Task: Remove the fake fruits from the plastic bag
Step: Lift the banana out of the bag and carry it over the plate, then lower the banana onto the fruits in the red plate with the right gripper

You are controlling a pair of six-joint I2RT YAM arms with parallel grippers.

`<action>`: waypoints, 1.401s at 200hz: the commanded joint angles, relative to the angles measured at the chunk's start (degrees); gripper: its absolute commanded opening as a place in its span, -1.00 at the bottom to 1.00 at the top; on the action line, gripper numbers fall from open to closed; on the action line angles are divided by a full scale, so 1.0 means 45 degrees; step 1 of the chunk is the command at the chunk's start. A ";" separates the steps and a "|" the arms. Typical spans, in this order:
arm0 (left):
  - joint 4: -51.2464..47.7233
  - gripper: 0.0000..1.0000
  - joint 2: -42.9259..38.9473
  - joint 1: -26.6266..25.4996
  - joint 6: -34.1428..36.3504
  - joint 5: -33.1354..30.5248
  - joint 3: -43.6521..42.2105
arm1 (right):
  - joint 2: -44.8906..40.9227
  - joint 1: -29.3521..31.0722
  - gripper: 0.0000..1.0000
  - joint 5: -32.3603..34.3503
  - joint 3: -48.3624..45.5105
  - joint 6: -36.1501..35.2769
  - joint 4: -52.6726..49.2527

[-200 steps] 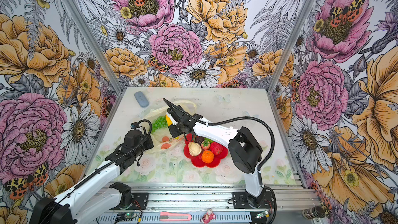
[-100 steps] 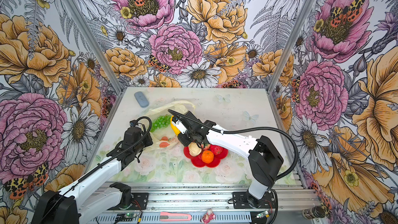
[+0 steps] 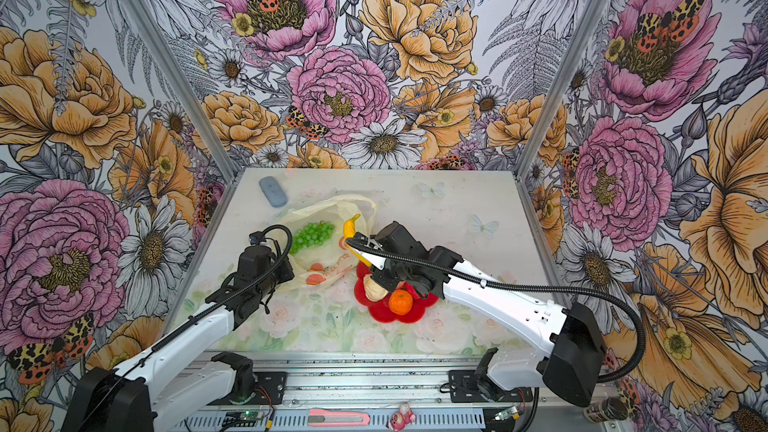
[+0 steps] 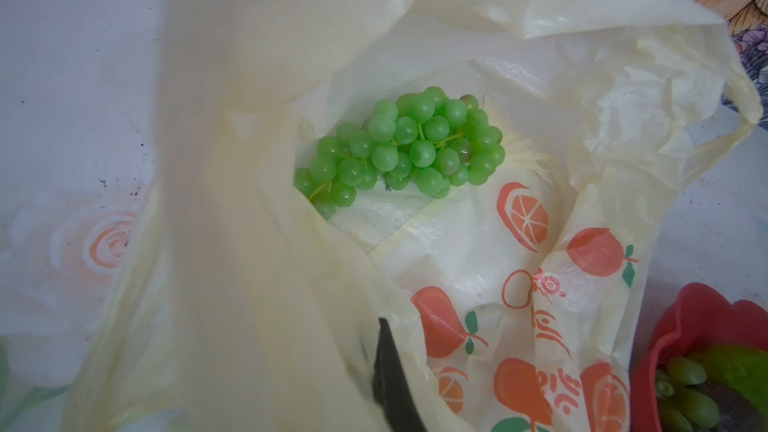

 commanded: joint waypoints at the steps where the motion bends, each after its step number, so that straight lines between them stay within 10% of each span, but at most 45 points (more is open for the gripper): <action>1: 0.0493 -1.00 -0.0111 0.0140 0.0249 0.0122 -0.0265 | -0.0965 0.0105 -0.46 0.0244 -0.0360 -0.1916 -0.0691; 145: 0.0957 -1.00 0.0168 0.0198 0.0436 0.0557 -0.0370 | -0.1058 0.0593 -0.71 -0.1659 -0.0809 -0.3749 -0.5377; 280: 0.0985 -1.00 0.0028 0.0198 0.0465 0.0616 -0.0464 | 0.0563 0.1488 -0.72 0.1233 -0.1400 -0.4745 -0.3750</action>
